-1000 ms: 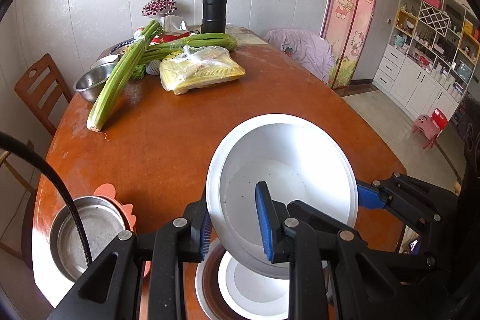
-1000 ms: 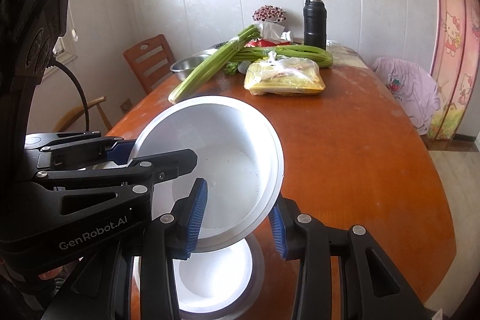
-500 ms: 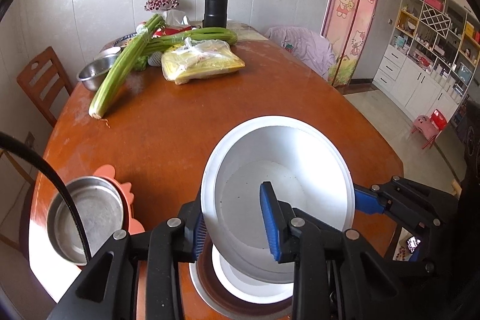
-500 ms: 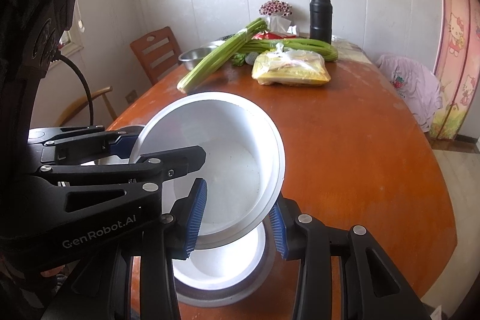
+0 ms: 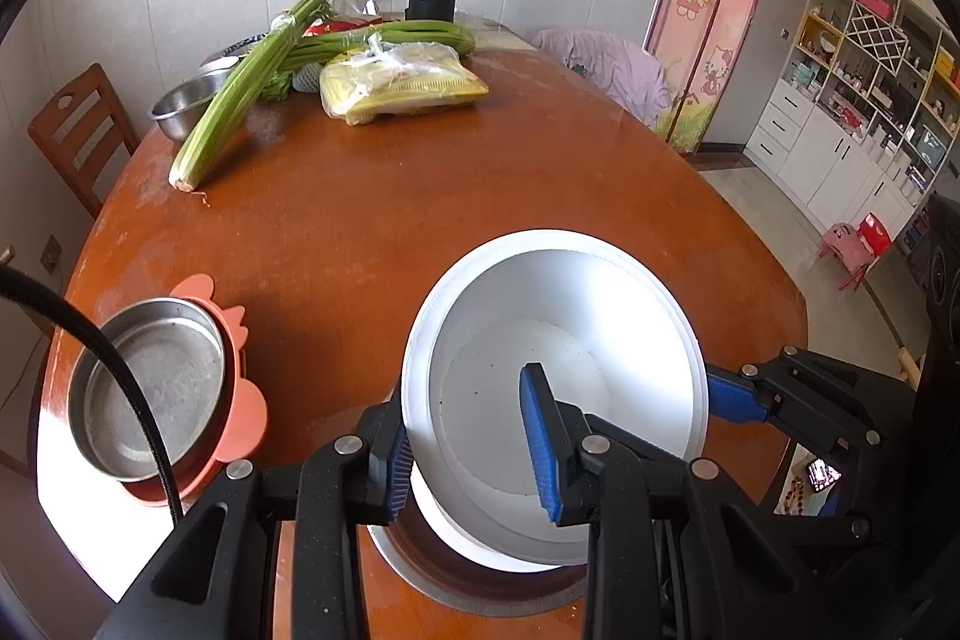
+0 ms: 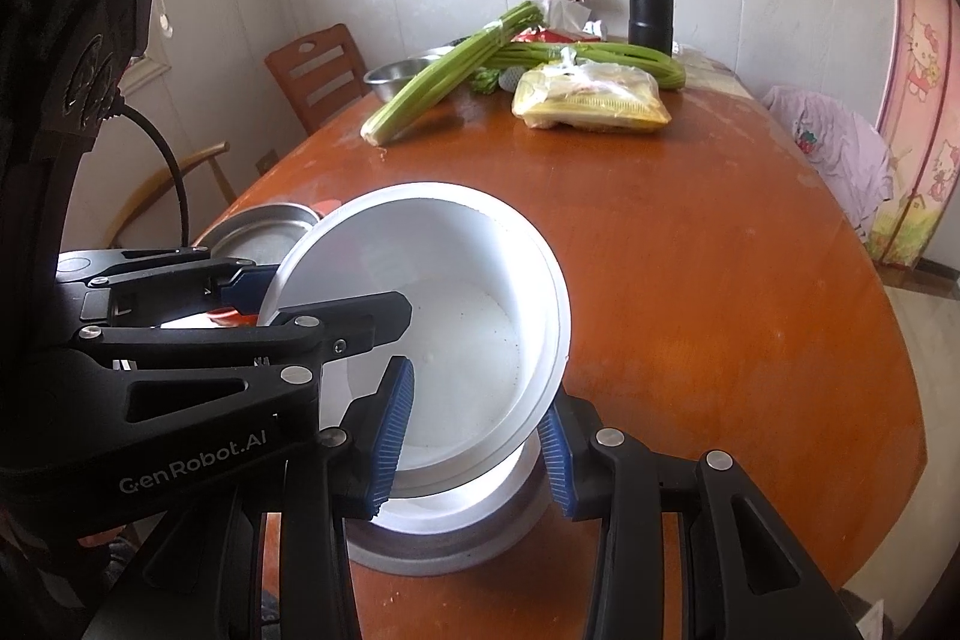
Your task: Organize plates and bowls
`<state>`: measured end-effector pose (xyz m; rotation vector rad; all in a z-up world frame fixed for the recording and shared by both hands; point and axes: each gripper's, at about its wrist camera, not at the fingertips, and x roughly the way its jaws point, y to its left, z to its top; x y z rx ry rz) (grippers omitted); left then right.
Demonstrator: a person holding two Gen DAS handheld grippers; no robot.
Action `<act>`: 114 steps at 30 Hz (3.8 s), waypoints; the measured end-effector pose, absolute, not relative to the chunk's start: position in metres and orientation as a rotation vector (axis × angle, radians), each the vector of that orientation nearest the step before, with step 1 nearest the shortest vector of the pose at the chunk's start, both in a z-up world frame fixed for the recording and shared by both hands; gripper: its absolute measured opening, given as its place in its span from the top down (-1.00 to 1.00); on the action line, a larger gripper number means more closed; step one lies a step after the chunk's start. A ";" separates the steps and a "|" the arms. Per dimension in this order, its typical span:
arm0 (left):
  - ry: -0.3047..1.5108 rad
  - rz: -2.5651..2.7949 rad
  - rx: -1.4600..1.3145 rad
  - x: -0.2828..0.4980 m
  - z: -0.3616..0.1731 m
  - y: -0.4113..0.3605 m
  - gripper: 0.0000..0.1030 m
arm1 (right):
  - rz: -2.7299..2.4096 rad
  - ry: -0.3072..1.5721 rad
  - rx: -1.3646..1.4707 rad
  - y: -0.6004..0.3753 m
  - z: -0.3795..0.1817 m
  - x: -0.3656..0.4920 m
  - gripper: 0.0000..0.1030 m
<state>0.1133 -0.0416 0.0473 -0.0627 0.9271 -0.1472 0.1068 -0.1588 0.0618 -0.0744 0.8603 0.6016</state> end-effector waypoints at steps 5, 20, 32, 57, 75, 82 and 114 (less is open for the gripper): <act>0.951 -0.146 -0.067 0.110 0.038 -0.043 0.38 | 0.607 0.883 -0.080 -0.159 0.054 0.105 0.17; 1.001 -0.125 -0.078 0.105 0.019 -0.041 0.38 | 0.605 0.915 -0.124 -0.152 0.039 0.096 0.17; 1.017 -0.119 -0.081 0.103 0.012 -0.039 0.38 | 0.593 0.917 -0.158 -0.146 0.034 0.095 0.17; 1.029 -0.114 -0.093 0.099 0.008 -0.033 0.36 | 0.572 0.909 -0.156 -0.150 0.034 0.097 0.17; 0.998 -0.088 -0.084 0.095 0.016 -0.027 0.36 | 0.556 0.887 -0.142 -0.157 0.042 0.097 0.17; 0.986 -0.079 -0.084 0.091 0.020 -0.025 0.33 | 0.548 0.864 -0.133 -0.161 0.051 0.096 0.17; 0.950 -0.056 -0.167 0.075 0.030 0.003 0.06 | 0.477 0.862 -0.007 -0.195 0.064 0.109 -0.12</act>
